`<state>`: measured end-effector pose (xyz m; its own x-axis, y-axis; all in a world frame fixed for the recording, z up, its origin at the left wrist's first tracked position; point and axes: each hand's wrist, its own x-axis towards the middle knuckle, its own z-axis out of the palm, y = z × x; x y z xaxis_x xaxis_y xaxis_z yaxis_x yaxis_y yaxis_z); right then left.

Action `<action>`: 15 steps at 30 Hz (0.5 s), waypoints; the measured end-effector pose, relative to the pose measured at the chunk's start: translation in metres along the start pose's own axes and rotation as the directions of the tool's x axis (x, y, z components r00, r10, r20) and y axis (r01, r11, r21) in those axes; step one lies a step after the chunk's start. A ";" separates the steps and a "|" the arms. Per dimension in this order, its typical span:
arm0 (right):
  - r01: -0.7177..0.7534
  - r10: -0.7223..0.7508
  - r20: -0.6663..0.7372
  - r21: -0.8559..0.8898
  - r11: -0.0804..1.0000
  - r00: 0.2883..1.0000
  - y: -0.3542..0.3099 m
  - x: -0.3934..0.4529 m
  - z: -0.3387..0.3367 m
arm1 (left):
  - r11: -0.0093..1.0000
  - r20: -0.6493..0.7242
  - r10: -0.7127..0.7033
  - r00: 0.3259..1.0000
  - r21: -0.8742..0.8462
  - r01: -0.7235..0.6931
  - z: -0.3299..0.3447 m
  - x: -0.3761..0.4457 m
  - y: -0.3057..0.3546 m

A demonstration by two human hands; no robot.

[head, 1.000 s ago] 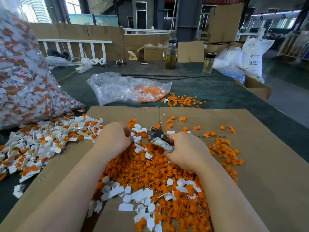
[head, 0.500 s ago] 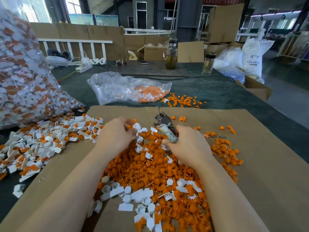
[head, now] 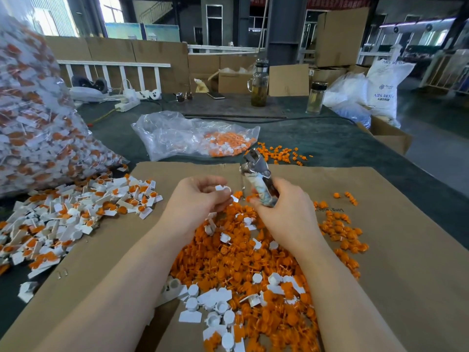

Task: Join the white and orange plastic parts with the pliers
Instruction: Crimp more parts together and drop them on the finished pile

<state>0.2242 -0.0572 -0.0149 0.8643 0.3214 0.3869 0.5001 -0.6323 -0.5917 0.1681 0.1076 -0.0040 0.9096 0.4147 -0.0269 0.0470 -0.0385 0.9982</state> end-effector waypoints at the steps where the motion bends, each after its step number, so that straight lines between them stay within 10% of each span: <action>1: -0.012 0.013 -0.016 0.037 0.999 1.000 -0.001 0.000 -0.001 | 0.999 -0.010 0.004 1.000 -0.039 -0.004 0.002 -0.001 0.000; 15: 0.009 0.028 -0.113 0.317 0.949 0.993 -0.006 -0.005 -0.004 | 0.991 -0.053 -0.014 0.999 -0.137 0.006 0.024 -0.016 0.008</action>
<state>0.2166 -0.0573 -0.0106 0.8662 0.2219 0.4477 0.4996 -0.3736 -0.7815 0.1639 0.0794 0.0029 0.8857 0.4627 -0.0376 -0.0042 0.0890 0.9960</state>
